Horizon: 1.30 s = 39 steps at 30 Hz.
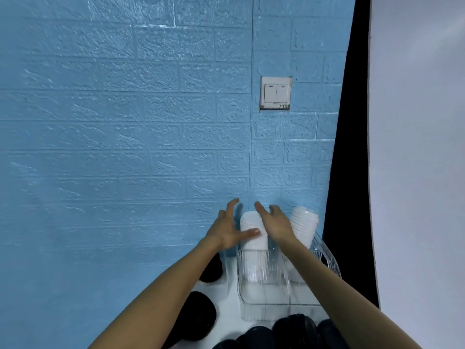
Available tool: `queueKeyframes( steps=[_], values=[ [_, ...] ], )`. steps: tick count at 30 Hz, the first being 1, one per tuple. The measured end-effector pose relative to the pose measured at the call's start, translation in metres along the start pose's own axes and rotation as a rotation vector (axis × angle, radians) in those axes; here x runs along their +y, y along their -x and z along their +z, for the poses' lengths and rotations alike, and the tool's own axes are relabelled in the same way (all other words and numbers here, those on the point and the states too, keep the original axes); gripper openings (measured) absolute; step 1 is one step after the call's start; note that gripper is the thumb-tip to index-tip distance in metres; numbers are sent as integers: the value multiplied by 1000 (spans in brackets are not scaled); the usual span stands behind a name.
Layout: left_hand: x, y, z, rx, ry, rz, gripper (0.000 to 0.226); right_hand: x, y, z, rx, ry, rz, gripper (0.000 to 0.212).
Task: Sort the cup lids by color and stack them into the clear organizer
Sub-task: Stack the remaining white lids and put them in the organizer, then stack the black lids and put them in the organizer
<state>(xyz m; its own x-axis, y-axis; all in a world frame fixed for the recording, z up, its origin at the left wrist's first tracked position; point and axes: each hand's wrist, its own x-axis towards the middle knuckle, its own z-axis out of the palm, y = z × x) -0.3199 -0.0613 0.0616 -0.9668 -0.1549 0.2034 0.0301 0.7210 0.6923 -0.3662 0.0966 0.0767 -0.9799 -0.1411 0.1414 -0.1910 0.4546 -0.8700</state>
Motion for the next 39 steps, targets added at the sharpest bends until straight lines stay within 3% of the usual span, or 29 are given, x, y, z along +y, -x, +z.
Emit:
queueKeyframes(
  steps=[3, 6, 10, 15, 21, 33, 39],
  values=[
    [0, 28, -20, 101, -5, 147, 118, -3, 41, -20, -30, 59, -241, 73],
    [6, 71, -35, 178, 23, 243, 107, 8, 87, -42, -106, 135, -350, 66],
    [16, 133, -34, 167, 76, 259, 95, 37, 137, -66, -148, 200, -343, 70],
    [17, 187, -13, 56, 52, 253, 89, 77, 176, -87, -148, 231, -363, 60],
    [19, 216, 7, 3, 36, 211, 84, 120, 198, -111, -22, 185, -277, 45],
    [33, 278, 46, -50, 12, 179, 55, 149, 261, -108, -61, 291, -296, 38],
    [26, 342, 90, -59, -73, 235, 56, 158, 324, -88, -186, 351, -391, 58]
  ],
)
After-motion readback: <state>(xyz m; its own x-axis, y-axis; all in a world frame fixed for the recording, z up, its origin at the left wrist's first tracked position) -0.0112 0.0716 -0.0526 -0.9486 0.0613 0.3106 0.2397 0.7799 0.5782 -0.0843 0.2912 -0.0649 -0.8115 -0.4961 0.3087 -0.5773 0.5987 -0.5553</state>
